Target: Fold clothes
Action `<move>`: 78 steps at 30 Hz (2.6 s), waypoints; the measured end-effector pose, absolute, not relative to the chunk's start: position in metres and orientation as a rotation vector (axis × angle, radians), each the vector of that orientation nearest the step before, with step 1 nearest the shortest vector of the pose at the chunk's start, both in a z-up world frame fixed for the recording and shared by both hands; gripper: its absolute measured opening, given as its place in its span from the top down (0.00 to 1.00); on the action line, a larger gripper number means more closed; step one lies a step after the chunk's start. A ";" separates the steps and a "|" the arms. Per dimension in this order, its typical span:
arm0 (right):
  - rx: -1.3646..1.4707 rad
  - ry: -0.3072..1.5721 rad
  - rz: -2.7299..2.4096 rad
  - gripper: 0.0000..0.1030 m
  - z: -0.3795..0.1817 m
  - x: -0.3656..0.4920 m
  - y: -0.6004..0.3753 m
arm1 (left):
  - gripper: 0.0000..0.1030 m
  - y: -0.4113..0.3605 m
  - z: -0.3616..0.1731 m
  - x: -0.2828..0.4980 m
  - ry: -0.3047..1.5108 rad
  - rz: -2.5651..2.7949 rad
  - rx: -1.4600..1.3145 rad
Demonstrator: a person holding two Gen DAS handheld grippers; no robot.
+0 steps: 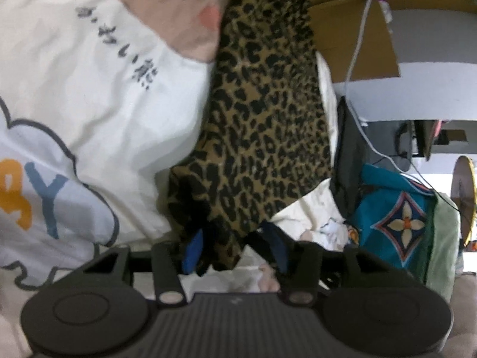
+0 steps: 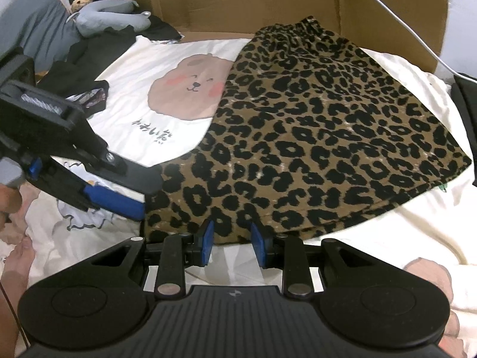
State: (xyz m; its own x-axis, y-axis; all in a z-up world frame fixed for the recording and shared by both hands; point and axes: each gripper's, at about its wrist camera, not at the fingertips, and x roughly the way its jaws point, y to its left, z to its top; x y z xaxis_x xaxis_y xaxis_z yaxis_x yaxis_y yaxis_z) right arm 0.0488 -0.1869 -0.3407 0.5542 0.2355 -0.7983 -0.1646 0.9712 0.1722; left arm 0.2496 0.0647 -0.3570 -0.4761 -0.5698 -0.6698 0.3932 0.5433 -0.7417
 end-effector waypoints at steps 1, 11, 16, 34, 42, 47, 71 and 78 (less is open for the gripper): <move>0.083 0.955 0.229 0.67 -0.341 0.048 -0.189 | 0.50 0.065 -0.359 0.250 1.728 -1.136 -0.155; 0.018 0.925 0.214 0.67 -0.337 0.049 -0.188 | 0.95 0.068 -0.367 0.245 1.738 -1.114 -0.115; 0.020 0.924 0.238 0.67 -0.335 0.054 -0.183 | 0.95 0.071 -0.367 0.248 1.731 -1.103 -0.091; 0.010 0.982 0.276 0.66 -0.353 0.052 -0.178 | 0.37 0.078 -0.380 0.254 1.785 -1.079 -0.214; 0.019 0.984 0.279 0.66 -0.353 0.051 -0.181 | 0.90 0.080 -0.383 0.247 1.788 -1.097 -0.252; 0.025 0.982 0.282 0.66 -0.353 0.049 -0.182 | 0.84 0.079 -0.379 0.243 1.752 -1.118 -0.243; 0.398 0.848 -0.125 0.62 -0.339 0.061 -0.325 | 0.92 0.082 -0.374 0.242 1.697 -1.161 -0.229; 0.563 0.819 -0.232 0.62 -0.353 0.072 -0.381 | 0.92 0.081 -0.376 0.245 1.706 -1.151 -0.215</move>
State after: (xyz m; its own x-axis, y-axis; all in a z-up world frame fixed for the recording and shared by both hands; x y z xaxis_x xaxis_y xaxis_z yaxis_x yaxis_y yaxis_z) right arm 0.0715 -0.3805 -0.3525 0.6681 0.0175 -0.7439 0.4052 0.8299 0.3835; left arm 0.2448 0.0814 -0.3758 -0.4622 -0.6149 -0.6390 0.3620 0.5270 -0.7689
